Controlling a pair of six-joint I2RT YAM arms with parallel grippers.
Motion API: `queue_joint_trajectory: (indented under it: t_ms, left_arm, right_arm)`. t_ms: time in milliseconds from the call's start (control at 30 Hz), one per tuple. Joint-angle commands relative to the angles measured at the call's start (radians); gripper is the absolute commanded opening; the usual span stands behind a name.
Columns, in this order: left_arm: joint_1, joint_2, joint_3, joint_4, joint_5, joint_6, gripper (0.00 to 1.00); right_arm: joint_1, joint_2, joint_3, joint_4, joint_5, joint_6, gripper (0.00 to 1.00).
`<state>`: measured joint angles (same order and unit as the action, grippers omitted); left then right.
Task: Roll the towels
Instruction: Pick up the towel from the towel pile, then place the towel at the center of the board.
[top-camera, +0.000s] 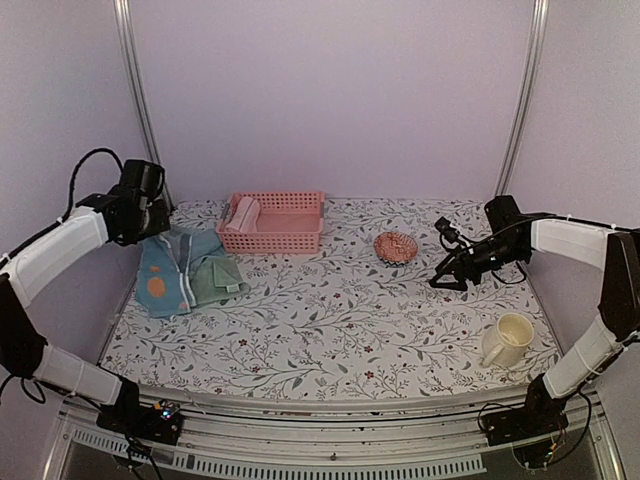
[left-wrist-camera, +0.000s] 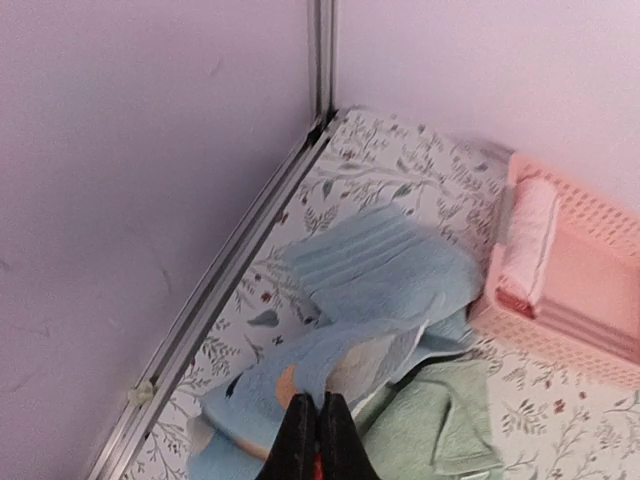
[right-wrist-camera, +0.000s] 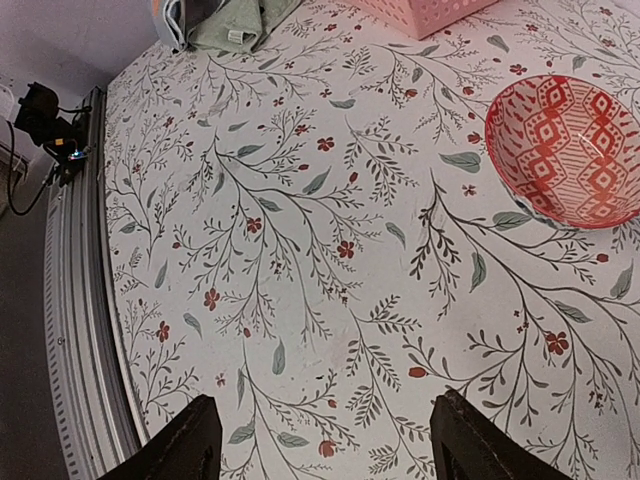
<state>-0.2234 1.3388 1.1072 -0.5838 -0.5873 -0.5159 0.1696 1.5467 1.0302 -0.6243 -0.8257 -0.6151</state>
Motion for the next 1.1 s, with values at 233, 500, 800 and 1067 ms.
queue_joint_trajectory:
  t_ms: [233,500,800,1067]
  left_arm:
    - [-0.274,-0.119,0.274,0.380,0.670,0.318,0.00]
    - [-0.656,0.200,0.301,0.520,0.924,0.256,0.00]
    - [-0.768,0.423,0.344,0.358,0.914,0.360,0.65]
    - [-0.639,0.232,0.064,0.301,0.699,0.275,0.71]
  right_arm:
    - [0.001,-0.023,0.098,-0.031,-0.016,0.011,0.73]
    - [-0.011,-0.063,0.160,-0.078,0.037,0.046,0.73]
    - [-0.042,-0.115,0.152,-0.139,0.119,0.005,0.73]
    - [-0.008,-0.098,0.100,-0.193,0.083,-0.061,0.71]
